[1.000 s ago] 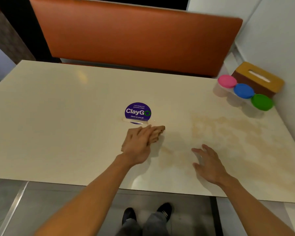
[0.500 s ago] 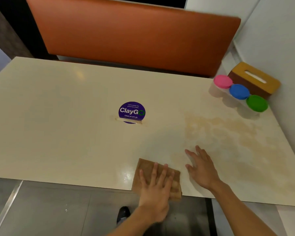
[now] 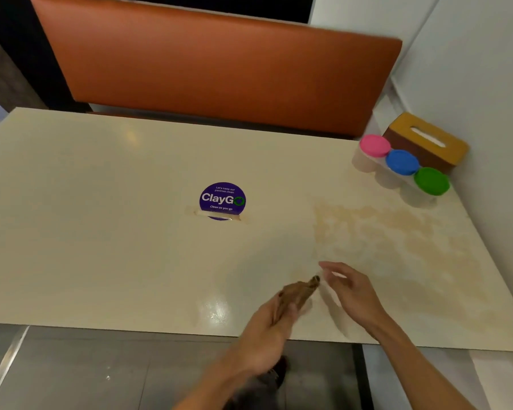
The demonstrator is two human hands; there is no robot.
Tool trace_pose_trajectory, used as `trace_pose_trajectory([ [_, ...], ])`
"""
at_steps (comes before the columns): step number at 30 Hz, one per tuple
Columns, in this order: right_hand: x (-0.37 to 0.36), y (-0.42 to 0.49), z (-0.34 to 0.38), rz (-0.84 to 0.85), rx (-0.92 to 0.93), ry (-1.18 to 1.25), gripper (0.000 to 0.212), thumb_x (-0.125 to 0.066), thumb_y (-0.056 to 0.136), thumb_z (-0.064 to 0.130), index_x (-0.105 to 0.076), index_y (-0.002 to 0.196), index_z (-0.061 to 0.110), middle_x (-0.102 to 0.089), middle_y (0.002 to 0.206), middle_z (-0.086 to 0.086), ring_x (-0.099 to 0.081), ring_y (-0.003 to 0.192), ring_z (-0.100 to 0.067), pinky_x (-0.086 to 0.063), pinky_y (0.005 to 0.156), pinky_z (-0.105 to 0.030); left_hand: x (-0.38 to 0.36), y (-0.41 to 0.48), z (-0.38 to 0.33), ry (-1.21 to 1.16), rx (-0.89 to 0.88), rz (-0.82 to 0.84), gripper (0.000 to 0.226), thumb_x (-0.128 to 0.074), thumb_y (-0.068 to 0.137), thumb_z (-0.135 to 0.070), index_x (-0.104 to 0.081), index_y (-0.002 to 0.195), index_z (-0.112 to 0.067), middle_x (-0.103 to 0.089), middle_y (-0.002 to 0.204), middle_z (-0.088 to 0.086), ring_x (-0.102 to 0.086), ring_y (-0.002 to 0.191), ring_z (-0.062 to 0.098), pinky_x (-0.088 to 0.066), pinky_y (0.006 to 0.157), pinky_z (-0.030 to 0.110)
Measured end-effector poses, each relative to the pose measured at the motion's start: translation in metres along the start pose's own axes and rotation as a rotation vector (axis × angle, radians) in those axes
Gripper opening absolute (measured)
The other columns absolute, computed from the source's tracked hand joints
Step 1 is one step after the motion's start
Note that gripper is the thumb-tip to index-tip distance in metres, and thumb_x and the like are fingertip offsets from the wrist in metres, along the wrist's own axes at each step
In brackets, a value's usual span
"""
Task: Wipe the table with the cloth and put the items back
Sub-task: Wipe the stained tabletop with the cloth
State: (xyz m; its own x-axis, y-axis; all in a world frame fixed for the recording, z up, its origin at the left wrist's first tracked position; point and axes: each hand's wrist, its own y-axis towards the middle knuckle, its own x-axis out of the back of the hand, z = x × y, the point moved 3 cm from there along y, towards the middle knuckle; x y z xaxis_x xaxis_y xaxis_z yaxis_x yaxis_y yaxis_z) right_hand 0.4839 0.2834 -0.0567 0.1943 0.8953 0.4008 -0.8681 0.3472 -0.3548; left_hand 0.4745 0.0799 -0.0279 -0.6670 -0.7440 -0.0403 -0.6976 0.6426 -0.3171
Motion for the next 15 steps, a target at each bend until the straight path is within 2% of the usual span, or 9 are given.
trace_pose_trajectory([
  [2, -0.008, -0.009, 0.016, 0.128, -0.083, 0.26, 0.038, -0.051, 0.089, 0.057, -0.074, 0.104, 0.03, -0.072, 0.112, 0.002, -0.069, 0.103, -0.02, -0.054, 0.086, -0.032, 0.014, 0.013, -0.016, -0.121, 0.088, -0.025, 0.025, -0.046, 0.101, -0.033, -0.068, 0.107, -0.045, -0.071, 0.106, -0.023, -0.065, 0.101, -0.002, -0.049, 0.083, 0.011],
  [4, -0.02, -0.016, 0.031, 0.249, -0.082, 0.35, 0.048, -0.049, 0.09, 0.061, -0.071, 0.109, 0.023, -0.071, 0.113, -0.004, -0.068, 0.103, -0.024, -0.056, 0.085, -0.036, 0.023, 0.026, -0.024, -0.235, 0.149, -0.024, 0.021, -0.054, 0.093, -0.041, -0.074, 0.095, -0.042, -0.075, 0.099, -0.013, -0.071, 0.093, 0.006, -0.054, 0.072, 0.016],
  [6, -0.021, -0.017, 0.043, 0.259, -0.057, 0.4, 0.046, -0.06, 0.085, 0.057, -0.068, 0.113, 0.021, -0.07, 0.115, -0.006, -0.067, 0.106, -0.024, -0.055, 0.084, -0.033, 0.026, 0.043, -0.031, -0.332, 0.188, -0.033, 0.027, -0.061, 0.086, -0.046, -0.073, 0.104, -0.031, -0.075, 0.105, -0.003, -0.071, 0.098, 0.015, -0.058, 0.075, 0.026],
  [8, -0.017, -0.013, 0.051, 0.253, -0.081, 0.477, 0.048, -0.074, 0.078, 0.049, -0.067, 0.115, 0.019, -0.07, 0.115, -0.011, -0.068, 0.105, -0.029, -0.057, 0.083, -0.035, 0.027, 0.059, -0.033, -0.37, 0.207, -0.02, 0.042, -0.065, 0.082, -0.05, -0.065, 0.117, -0.026, -0.074, 0.111, -0.001, -0.07, 0.103, 0.018, -0.058, 0.082, 0.032],
  [12, -0.005, 0.002, 0.059, 0.338, -0.158, 0.564, 0.04, -0.077, 0.079, 0.036, -0.07, 0.112, 0.016, -0.07, 0.114, -0.017, -0.067, 0.105, -0.035, -0.057, 0.084, -0.041, 0.02, 0.088, -0.039, -0.306, 0.204, 0.034, 0.043, -0.065, 0.08, -0.058, -0.065, 0.113, -0.031, -0.074, 0.11, -0.005, -0.069, 0.104, 0.014, -0.057, 0.079, 0.026],
  [15, 0.002, 0.016, 0.062, 0.314, -0.212, 0.643, 0.03, -0.072, 0.083, 0.031, -0.073, 0.109, 0.015, -0.071, 0.114, -0.016, -0.068, 0.106, -0.032, -0.056, 0.086, -0.042, 0.016, 0.111, -0.046, -0.223, 0.155, 0.044, 0.041, -0.062, 0.08, -0.062, -0.067, 0.11, -0.035, -0.073, 0.109, -0.012, -0.069, 0.102, 0.006, -0.055, 0.077, 0.018],
])
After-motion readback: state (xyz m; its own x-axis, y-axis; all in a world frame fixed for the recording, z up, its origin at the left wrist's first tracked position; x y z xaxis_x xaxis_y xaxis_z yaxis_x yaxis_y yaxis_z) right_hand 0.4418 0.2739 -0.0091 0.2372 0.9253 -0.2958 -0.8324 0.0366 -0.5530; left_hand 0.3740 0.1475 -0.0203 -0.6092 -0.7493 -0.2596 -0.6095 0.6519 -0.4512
